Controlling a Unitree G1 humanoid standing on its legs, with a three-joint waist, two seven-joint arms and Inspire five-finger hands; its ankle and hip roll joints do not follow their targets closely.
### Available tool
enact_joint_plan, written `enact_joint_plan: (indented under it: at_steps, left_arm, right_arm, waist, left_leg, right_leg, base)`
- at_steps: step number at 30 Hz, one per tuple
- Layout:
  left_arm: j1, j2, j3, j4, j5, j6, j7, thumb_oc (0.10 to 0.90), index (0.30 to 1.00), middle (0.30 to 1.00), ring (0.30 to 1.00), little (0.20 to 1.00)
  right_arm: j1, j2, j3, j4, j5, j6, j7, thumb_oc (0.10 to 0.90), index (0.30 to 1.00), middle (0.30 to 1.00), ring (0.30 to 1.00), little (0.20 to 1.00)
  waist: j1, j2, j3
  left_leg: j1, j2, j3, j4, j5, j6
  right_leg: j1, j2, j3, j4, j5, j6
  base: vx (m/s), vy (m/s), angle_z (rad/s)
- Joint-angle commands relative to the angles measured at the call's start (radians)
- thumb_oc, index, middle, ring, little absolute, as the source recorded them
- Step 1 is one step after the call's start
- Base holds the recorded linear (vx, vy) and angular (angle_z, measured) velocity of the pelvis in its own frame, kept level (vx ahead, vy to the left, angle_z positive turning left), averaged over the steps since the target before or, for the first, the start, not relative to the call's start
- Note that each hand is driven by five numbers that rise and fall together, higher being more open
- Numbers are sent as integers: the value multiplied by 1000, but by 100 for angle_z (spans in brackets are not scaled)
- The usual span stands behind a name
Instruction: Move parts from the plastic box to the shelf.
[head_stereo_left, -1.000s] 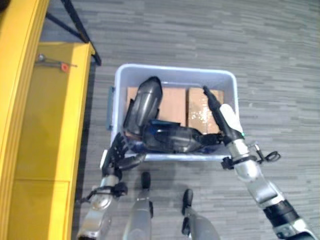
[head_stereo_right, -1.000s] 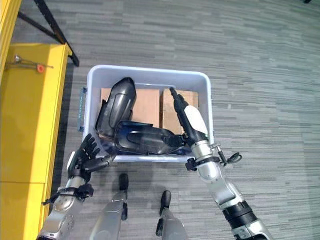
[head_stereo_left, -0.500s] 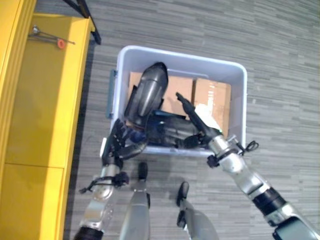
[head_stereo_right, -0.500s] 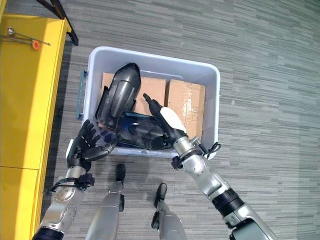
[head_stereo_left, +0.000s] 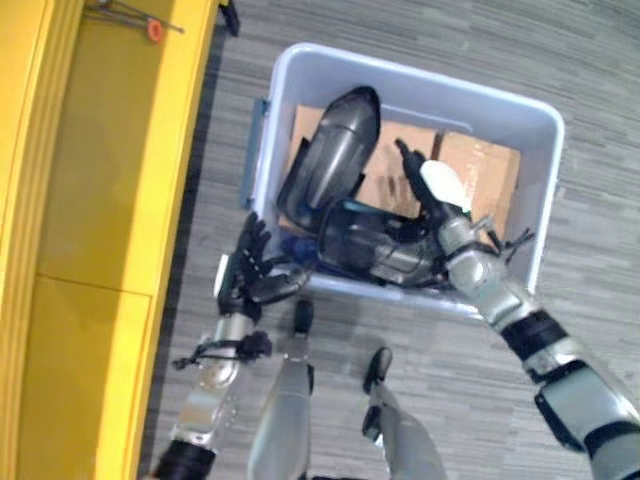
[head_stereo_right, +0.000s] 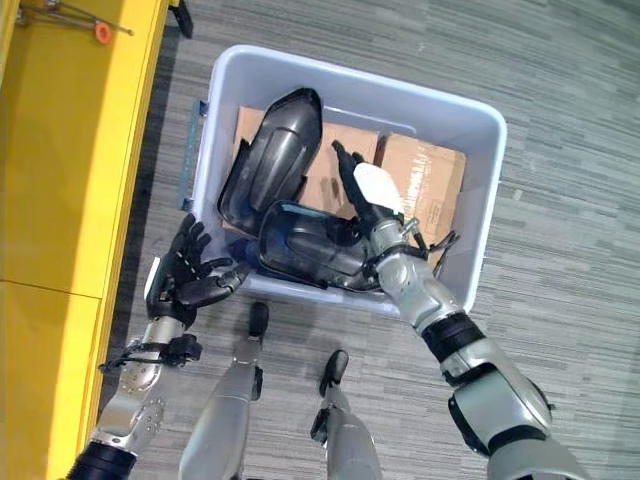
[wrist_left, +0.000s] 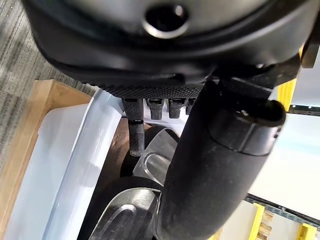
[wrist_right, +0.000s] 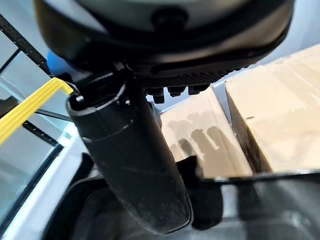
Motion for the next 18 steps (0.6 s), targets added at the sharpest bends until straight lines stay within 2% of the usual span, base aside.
enact_joint_plan:
  at_steps: [1,5,7,8,18]
  left_arm:
    - [78,53,23,-2,-37,-8,44,900,1000,1000,1000,1000]
    - [49,60,-16,-28,-55,-20,41,900,1000,1000,1000,1000]
    - [41,60,-27,-26,-58,-22,38,900,1000,1000,1000,1000]
    - [26,64,-44,-25,-60,-25,31,900,1000,1000,1000,1000]
    - [-9,73,-63,-15,-56,-29,34,900,1000,1000,1000,1000]
  right_arm:
    - [-79,-59,9,-28,-34,-32,-73,900,1000,1000,1000,1000]
    - [-235,-84,71,257,-38,-9,-102,900,1000,1000,1000,1000]
    - [-265,-88,95,329,-47,-6,-99,900,1000,1000,1000,1000]
    - [-304,-104,149,420,-86,1,-84,900,1000,1000,1000,1000]
    - [-386,-159,277,483,-239,25,-63,900,1000,1000,1000,1000]
  waist:
    - [12,-8,-28]
    - [39,27,-5]
    - [46,35,-5]
    - [56,42,-5]
    - [70,52,-5]
  left_leg:
    - [1,56,-17,47,-56,-31]
    - [-71,34,-35,64,-53,-30]
    - [-85,32,-38,68,-55,-31]
    - [-110,26,-45,72,-53,-30]
    - [-136,10,-50,74,-53,-31]
  right_leg:
    - [-25,-115,-21,78,32,50]
    - [-74,-121,-38,89,33,49]
    - [-81,-121,-42,88,32,50]
    - [-94,-121,-48,84,35,52]
    - [-105,-128,-58,74,37,58]
  base:
    - [-21,3,14]
    - [-16,9,9]
    - [2,6,5]
    - [-4,3,8]
    - [0,3,4]
